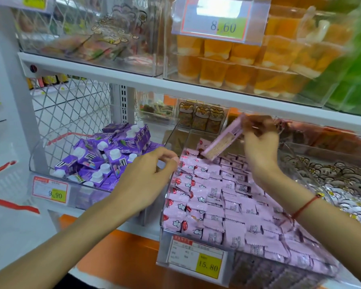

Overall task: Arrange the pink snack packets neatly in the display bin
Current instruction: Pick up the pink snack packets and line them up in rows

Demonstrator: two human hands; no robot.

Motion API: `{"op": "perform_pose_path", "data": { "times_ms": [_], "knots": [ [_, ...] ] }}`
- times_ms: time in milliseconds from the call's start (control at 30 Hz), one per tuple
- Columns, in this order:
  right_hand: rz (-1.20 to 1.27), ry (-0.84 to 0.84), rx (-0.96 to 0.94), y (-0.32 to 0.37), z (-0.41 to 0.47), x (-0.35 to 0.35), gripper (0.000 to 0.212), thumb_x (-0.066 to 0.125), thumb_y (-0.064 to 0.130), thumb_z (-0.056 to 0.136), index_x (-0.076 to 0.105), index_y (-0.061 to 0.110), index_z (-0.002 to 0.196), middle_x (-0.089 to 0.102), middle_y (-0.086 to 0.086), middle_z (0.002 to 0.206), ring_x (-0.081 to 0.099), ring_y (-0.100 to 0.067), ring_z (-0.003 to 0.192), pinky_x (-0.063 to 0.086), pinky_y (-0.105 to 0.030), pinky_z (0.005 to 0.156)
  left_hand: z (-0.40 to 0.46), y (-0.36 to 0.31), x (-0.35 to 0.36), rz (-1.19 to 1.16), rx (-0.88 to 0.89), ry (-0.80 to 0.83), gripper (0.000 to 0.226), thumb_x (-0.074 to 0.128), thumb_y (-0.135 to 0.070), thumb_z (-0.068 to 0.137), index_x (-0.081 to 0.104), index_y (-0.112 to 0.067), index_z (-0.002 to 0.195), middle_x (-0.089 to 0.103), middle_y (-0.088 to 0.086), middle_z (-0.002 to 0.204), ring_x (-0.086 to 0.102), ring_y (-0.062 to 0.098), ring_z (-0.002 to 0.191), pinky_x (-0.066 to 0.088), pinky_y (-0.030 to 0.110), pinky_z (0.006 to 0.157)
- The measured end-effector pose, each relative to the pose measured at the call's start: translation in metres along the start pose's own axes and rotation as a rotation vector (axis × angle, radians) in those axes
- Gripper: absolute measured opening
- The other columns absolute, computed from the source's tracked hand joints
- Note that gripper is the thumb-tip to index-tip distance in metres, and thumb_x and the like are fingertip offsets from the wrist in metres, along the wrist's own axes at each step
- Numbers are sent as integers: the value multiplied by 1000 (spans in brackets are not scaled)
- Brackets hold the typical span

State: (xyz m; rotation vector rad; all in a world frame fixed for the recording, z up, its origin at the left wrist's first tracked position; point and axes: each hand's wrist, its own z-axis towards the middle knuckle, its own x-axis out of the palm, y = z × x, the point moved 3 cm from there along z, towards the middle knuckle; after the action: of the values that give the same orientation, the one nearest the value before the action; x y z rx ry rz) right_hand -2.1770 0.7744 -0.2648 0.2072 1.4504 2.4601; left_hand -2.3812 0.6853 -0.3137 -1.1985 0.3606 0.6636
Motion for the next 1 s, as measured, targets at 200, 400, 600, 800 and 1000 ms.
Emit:
{"op": "perform_pose_path", "data": {
  "times_ms": [200,400,600,800,1000],
  "knots": [
    [294,95,464,7,-36,-15,18,49,13,97,61,0,100,69,-9,91,64,-11,72,53,-14,60,-7,-32,-1,-72,305,-34,60,70,-58,73,44,-42,125,48,-24,117,48,-7,105,37,4,76],
    [405,283,723,12,-61,-7,17,51,12,94,66,6,88,71,-2,69,66,-8,58,54,-18,53,-8,-45,-3,-162,421,-58,41,75,-43,73,66,-28,110,66,-17,104,61,-1,95,48,16,77],
    [-217,678,106,22,-58,-14,53,56,53,82,41,44,133,45,22,135,42,4,122,36,-22,95,-2,-34,-9,-502,40,-172,22,72,-46,65,69,-33,47,62,-14,48,52,-11,48,37,1,49],
    [-403,736,-342,28,-69,3,44,67,24,86,53,32,127,54,21,123,46,-3,117,36,-15,95,0,-32,-1,-372,114,-102,11,72,-60,61,68,-51,65,62,-18,53,55,-7,55,40,2,56],
    [-242,459,221,3,-27,-24,33,66,20,86,57,12,117,66,0,107,62,-11,93,46,-18,73,48,-29,-2,-92,257,-30,19,66,-41,84,66,-33,100,67,-19,99,59,-4,88,40,8,69]
  ]
}}
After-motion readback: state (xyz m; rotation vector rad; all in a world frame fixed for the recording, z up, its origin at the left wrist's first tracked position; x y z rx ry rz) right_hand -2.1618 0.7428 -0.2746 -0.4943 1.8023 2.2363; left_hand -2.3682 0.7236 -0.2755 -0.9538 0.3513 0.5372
